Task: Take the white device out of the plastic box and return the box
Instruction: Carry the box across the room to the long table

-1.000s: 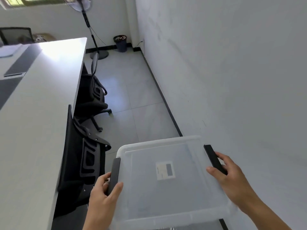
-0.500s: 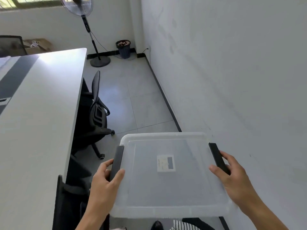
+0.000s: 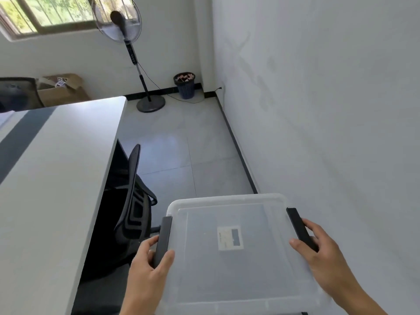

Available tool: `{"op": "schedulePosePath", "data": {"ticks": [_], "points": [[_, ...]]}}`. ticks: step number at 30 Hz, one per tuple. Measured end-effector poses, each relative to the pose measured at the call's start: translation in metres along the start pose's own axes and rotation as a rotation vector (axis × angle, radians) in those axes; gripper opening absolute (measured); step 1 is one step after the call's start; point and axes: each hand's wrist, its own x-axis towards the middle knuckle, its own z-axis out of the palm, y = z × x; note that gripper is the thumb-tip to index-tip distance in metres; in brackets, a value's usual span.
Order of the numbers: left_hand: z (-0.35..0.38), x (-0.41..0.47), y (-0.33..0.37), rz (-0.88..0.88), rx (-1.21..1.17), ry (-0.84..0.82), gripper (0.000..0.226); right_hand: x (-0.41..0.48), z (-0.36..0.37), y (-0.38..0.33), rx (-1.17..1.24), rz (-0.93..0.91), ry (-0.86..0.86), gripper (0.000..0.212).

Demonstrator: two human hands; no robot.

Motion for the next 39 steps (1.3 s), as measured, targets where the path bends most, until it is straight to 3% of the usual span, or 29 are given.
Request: {"op": "schedulePosePath", "data": {"ticks": [11,22,32,39], "points": [[0.012,0.251,0.068,-0.038,-0.126,0.119,0.038,0.249,0.081,-0.149,-0.108,-0.077,-0.102,0.041],[-0.016,0.522,0.187,-0.005,-0.058,0.026,0.038,0.443,0.169,-0.306,-0.02,-0.048,-0.052,0.045],[0.021,0.742,0.262,-0.058,-0.072,0.051,0.045,0.664,0.229,-0.411,0.032,-0.028,-0.102,0.038],[0.021,0.881,0.329,-0.085,-0.112,0.221,0.038,0.841,0.278,-0.535,0.013,-0.101,-0.257,0.043]]}}
